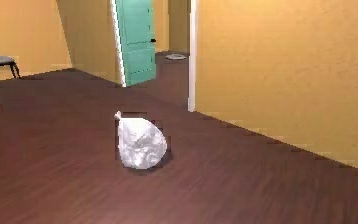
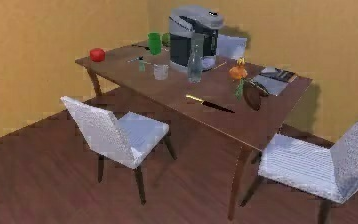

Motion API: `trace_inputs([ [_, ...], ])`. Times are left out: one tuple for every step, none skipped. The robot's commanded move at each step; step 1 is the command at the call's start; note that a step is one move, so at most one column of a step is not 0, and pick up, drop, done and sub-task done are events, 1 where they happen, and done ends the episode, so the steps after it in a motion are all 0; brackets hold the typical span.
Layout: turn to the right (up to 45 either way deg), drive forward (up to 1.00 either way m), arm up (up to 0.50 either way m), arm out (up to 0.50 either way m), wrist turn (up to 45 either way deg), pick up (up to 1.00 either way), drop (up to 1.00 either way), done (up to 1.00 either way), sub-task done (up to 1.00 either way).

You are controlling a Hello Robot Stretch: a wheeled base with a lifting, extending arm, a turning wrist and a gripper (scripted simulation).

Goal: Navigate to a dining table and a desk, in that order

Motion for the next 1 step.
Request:
trace_inputs([
  [-39.0,0.0,0.0,0.0,0.0,0.0,0.0,0.0,0.0],
])
